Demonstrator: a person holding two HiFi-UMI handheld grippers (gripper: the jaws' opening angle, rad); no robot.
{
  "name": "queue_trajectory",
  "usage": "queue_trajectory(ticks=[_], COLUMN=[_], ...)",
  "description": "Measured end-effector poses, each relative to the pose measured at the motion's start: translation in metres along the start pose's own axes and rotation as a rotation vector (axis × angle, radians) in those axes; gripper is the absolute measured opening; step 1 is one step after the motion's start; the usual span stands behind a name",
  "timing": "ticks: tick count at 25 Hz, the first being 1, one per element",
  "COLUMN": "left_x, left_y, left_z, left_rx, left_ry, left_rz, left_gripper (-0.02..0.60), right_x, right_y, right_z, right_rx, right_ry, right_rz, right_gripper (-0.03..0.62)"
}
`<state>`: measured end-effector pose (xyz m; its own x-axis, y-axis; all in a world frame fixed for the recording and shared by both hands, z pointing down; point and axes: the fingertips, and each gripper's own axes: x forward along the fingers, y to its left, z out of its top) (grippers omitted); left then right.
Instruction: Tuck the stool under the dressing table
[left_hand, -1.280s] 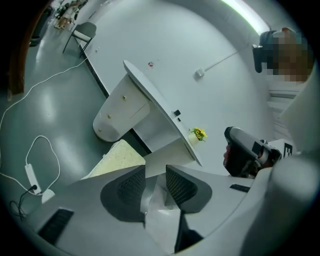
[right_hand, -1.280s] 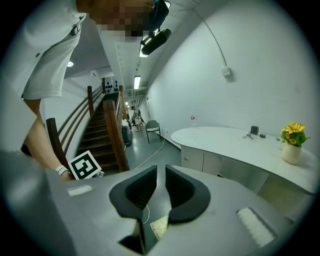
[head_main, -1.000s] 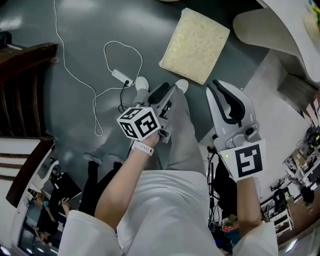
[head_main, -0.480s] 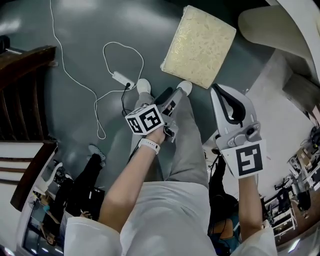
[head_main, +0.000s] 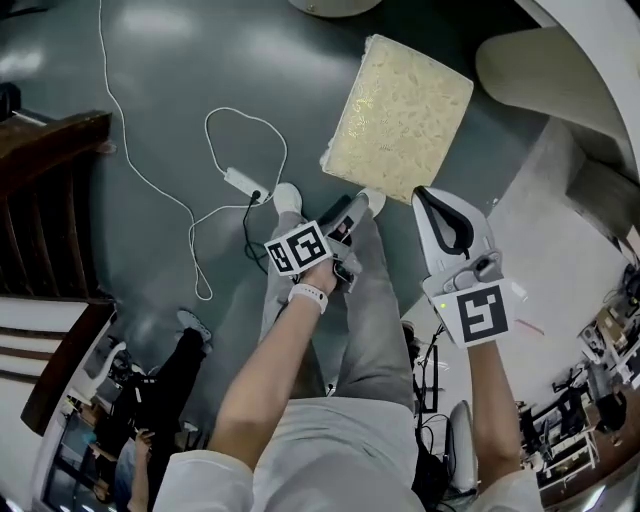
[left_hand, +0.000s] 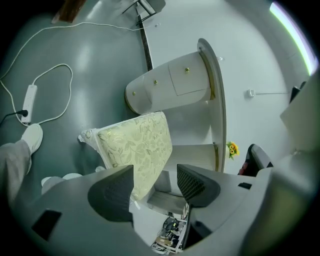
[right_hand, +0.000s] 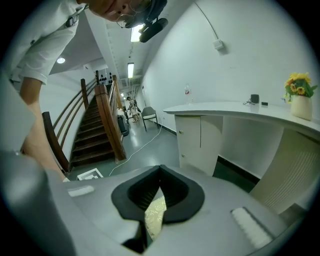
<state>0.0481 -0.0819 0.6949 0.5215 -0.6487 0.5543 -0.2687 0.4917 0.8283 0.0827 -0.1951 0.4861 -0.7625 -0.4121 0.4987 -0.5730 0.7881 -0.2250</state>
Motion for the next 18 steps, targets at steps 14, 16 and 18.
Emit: queue_trajectory(ticks=[14, 16, 18], left_x=[0.041, 0.046, 0.051], left_y=[0.068, 0.075, 0.081], left_z=[0.001, 0.001, -0.002], left_rx=[-0.091, -0.111, -0.122], left_ry=[-0.01, -0.022, -0.028], left_rz=[0.039, 0.031, 0.024], left_gripper=[0.311, 0.316, 0.327], right_x=[0.034, 0.037, 0.037], right_y=[-0.012, -0.013, -0.014], right_z=[-0.066, -0.069, -0.075], right_rx=[0.039, 0.047, 0.056], right_ry=[0.073, 0.063, 0.064], right_rz=[0.024, 0.025, 0.026], right_gripper=[0.012, 0.011, 0.012])
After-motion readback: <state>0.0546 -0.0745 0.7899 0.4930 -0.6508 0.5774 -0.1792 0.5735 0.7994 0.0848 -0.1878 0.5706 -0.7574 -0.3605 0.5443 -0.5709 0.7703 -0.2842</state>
